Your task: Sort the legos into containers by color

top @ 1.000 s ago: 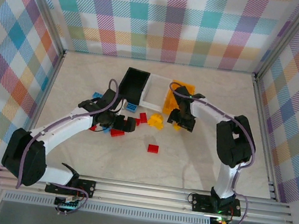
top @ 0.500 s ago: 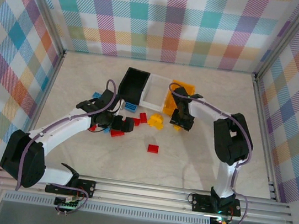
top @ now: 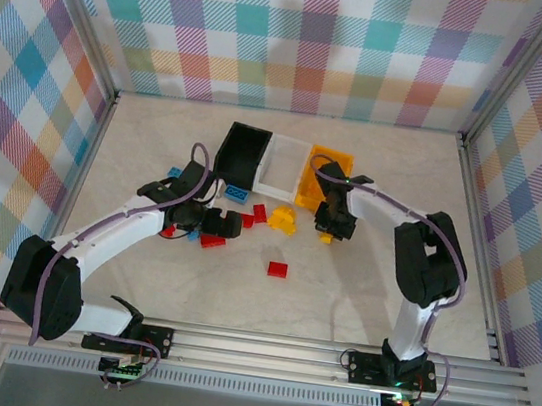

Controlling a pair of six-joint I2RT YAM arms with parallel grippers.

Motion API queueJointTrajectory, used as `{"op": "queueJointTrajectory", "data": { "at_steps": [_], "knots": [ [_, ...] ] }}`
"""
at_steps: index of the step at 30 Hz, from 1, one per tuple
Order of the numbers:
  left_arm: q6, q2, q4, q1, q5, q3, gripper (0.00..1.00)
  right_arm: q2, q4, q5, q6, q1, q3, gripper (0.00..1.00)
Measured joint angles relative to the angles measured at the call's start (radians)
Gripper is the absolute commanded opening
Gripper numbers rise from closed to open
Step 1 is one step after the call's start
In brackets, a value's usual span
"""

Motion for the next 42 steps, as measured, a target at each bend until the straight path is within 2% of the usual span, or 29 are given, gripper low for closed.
{"op": "queueJointTrajectory", "data": {
  "at_steps": [7,12,20,24,27,29,32,38,42],
  "knots": [
    [0.0,0.001,0.0,0.001,0.0,-0.001,1.0,-0.136,-0.045,-0.019,-0.037,0.002,0.011,0.26],
    [-0.007,0.007,0.002,0.002,0.003,-0.001,1.0,-0.137,-0.076,-0.021,-0.081,0.002,0.145,0.28],
    [-0.009,0.018,0.0,0.004,0.003,-0.001,1.0,0.069,-0.069,-0.016,-0.174,-0.018,0.472,0.3],
    [-0.008,0.018,-0.007,0.004,0.003,-0.001,1.0,0.203,-0.058,-0.018,-0.201,-0.042,0.547,0.32],
    [-0.007,0.014,-0.026,0.004,0.002,-0.001,1.0,0.282,-0.056,-0.018,-0.211,-0.061,0.566,0.37],
    [-0.007,0.006,-0.034,0.004,0.0,-0.001,1.0,0.307,-0.06,-0.019,-0.222,-0.072,0.569,0.48],
    [-0.007,-0.011,-0.039,0.004,0.0,-0.001,1.0,0.315,-0.063,-0.019,-0.236,-0.081,0.573,0.59],
    [-0.003,-0.017,-0.055,-0.016,0.004,-0.001,1.0,0.278,-0.066,-0.032,-0.272,-0.086,0.575,0.66],
    [-0.001,0.014,-0.066,-0.093,0.003,0.029,1.0,0.14,-0.058,-0.077,-0.28,-0.085,0.484,0.7]
  ]
}}
